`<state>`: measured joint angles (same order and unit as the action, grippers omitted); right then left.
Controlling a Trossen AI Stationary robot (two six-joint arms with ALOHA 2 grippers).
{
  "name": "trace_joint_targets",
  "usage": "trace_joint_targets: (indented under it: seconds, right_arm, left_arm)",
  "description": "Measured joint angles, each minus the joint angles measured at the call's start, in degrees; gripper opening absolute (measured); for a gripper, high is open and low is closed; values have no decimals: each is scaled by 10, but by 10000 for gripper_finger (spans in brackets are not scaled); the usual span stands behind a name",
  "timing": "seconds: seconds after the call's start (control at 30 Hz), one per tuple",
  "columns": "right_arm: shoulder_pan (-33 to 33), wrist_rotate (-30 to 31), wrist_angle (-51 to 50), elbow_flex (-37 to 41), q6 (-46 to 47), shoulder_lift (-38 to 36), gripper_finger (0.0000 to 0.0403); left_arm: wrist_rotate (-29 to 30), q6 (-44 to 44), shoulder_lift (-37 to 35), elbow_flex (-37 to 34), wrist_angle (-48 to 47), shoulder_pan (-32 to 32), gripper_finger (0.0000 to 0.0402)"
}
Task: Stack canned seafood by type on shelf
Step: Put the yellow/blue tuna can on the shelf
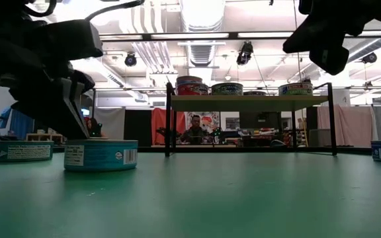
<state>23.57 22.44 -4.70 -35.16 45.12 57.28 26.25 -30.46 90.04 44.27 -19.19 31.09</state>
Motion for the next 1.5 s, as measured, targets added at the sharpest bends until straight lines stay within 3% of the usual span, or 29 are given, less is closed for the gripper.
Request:
trace_joint_targets:
  seconds: [0.17,0.4,0.7,1.27,1.5]
  right_arm:
    - [-3,1,-8,0,1,1,9]
    - [-21,1,-12,0,0,2,9]
    - [-26,1,-11,0,-18,2,9]
    - [-26,-10,-24,1,-18,-14,9]
    - [-26,-14,-151,-27,58,-74,9]
  left_arm:
    - [-1,18,-5,37,-49,0,1]
    - [2,20,-6,123,-196,0,1]
    - [3,-49,-7,157,-352,0,1]
    - [-7,-29,-8,156,-308,0,1]
    - [-44,-2,-8,156,-228,0,0]
